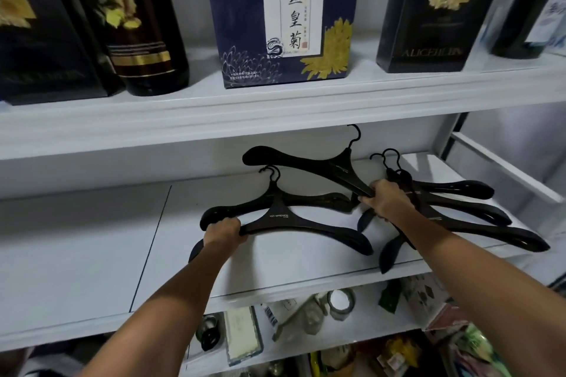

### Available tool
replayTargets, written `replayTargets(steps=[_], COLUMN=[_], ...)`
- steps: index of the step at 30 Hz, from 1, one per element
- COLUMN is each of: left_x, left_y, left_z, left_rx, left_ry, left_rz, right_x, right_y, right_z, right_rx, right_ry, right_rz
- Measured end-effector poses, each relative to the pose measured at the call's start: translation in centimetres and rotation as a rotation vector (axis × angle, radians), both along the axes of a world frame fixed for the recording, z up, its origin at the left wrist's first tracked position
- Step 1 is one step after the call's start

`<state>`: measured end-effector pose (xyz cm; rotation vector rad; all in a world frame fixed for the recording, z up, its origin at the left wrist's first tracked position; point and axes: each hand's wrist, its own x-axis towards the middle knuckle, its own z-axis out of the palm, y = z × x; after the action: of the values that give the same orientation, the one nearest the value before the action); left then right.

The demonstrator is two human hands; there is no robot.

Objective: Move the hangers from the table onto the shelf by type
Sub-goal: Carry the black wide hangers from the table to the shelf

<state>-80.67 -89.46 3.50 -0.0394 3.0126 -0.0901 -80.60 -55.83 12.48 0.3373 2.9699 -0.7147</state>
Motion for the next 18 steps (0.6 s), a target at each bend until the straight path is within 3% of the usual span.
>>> replayTargets(steps=[12, 18], left_x=[-2.0, -1.5], left_y=[-0.4, -0.4], left_z=[-1.7, -2.0], left_rx=[0.067, 0.116], left_ry=[-0.011, 0.068], left_rz=[0.018, -0.054], right_x=[-1.2, -0.4], right_y=[-1.9, -2.5], right_z=[-0.4, -0.9], right_rx=[0.053, 0.047], right_ry=[0.003, 0.004], right_rz=[0.009, 0.019])
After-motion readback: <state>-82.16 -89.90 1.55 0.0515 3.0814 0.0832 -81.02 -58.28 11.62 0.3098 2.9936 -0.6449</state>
